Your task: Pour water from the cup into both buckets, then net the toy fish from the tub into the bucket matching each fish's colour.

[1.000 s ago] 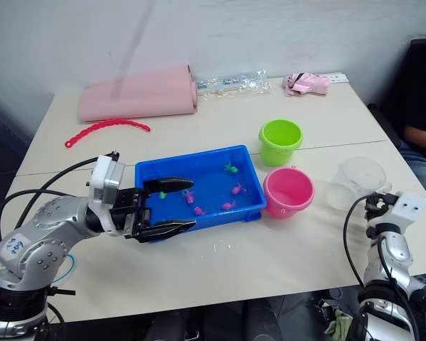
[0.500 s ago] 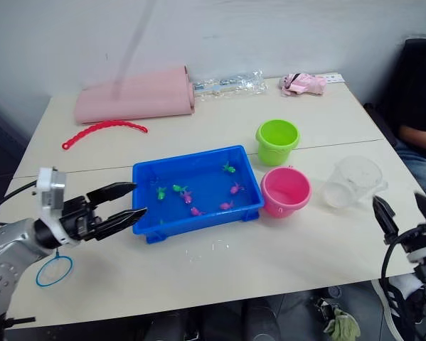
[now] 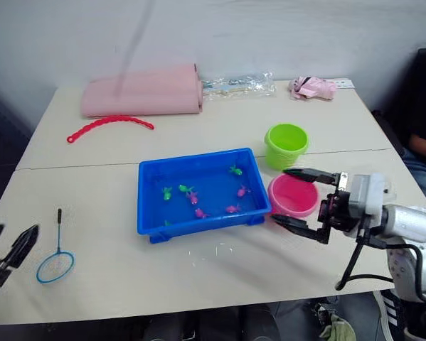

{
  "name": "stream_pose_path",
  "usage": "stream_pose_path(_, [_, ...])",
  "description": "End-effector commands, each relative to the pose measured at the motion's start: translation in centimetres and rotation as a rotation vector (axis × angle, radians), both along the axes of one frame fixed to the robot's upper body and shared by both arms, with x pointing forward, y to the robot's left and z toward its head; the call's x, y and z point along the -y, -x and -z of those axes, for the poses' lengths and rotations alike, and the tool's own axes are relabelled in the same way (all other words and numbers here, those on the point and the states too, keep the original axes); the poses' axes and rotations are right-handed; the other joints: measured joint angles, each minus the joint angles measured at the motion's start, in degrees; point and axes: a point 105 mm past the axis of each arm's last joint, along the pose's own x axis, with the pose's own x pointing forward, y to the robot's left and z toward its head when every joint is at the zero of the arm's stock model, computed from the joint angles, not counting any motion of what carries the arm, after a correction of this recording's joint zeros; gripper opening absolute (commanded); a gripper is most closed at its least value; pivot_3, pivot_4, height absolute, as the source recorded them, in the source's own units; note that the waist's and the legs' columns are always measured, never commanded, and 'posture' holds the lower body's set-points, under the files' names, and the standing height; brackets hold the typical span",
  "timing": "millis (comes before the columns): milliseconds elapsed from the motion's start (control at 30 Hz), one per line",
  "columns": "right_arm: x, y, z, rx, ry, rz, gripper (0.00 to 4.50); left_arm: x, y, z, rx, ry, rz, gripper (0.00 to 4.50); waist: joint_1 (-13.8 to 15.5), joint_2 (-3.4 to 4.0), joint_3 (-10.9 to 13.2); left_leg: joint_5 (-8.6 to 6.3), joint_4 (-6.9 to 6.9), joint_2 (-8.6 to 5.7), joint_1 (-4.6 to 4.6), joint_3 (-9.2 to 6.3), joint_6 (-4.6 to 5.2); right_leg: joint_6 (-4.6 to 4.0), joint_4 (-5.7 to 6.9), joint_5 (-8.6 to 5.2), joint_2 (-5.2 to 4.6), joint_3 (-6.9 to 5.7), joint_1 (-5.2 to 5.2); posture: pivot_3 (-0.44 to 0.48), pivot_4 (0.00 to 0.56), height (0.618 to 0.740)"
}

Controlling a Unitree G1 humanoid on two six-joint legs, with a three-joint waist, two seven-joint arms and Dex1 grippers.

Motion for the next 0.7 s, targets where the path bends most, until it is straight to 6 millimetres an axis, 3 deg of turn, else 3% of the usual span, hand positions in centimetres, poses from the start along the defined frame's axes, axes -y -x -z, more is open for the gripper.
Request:
stream_pose_path(33, [-2.7, 0.3, 2.2, -0.027, 0.016, -0.221, 4.46, -3.5, 8.1, 2.9, -0.152, 0.002, -0.372, 4.50, 0.1, -0.05, 0.0, -0.02, 0.01, 0.00, 0.00, 0.01, 0.00, 0.00, -0.02, 0.00, 0.00, 0.01, 0.00, 0.000, 0.150, 0.740])
stream_pose_path(133, [-3.3, 0.4, 2.3, -0.045, 0.005, -0.262, 4.46, -4.3, 9.8, 4.1, -0.248, 0.016, -0.496, 4.50, 0.3, -0.06, 0.0, -0.07, 0.05, 0.00, -0.02, 0.03, 0.05, 0.02, -0.06, 0.02, -0.07, -0.04, 0.04, 0.000, 0.150, 0.740])
stream_pose_path(233, [-3.6, 0.5, 2.4, -0.056, 0.013, -0.280, 4.46, -4.5, 10.0, 4.7, -0.290, 0.061, -0.550, 4.50, -0.8, -0.22, -0.1, -0.14, 0.10, 0.01, -0.03, 0.08, 0.07, 0.00, -0.13, 0.09, -0.12, -0.03, 0.04, 0.000, 0.150, 0.740])
stream_pose_path(333, [-3.8, 0.1, 2.0, -0.026, 0.005, -0.251, 4.46, -3.3, 8.1, 3.8, -0.254, 0.059, -0.490, 4.50, -0.9, -0.25, -0.1, -0.40, 0.09, 0.08, 0.00, 0.15, 0.22, -0.04, -0.23, 0.11, -0.14, -0.01, 0.05, 0.000, 0.150, 0.740])
stream_pose_path(533, [-3.8, 0.4, 1.9, -0.011, 0.023, -0.247, 4.46, -0.5, 2.3, 2.6, -0.330, 0.055, -0.346, 4.50, -0.4, -0.24, -0.2, -0.51, 0.09, 0.22, -0.01, -0.06, -0.15, -0.38, -0.13, 0.13, -0.12, -0.21, 0.02, 0.000, 0.150, 0.740])
stream_pose_path(700, [-4.5, 0.9, 1.4, -0.001, 0.007, -0.247, 4.46, -0.3, -1.7, 3.1, -0.478, 0.054, -0.324, 4.50, -0.5, -0.18, -0.1, -0.09, 0.04, 0.35, -0.01, -0.02, -0.30, -0.42, -0.03, 0.12, 0.08, -0.18, -0.02, 0.000, 0.150, 0.740])
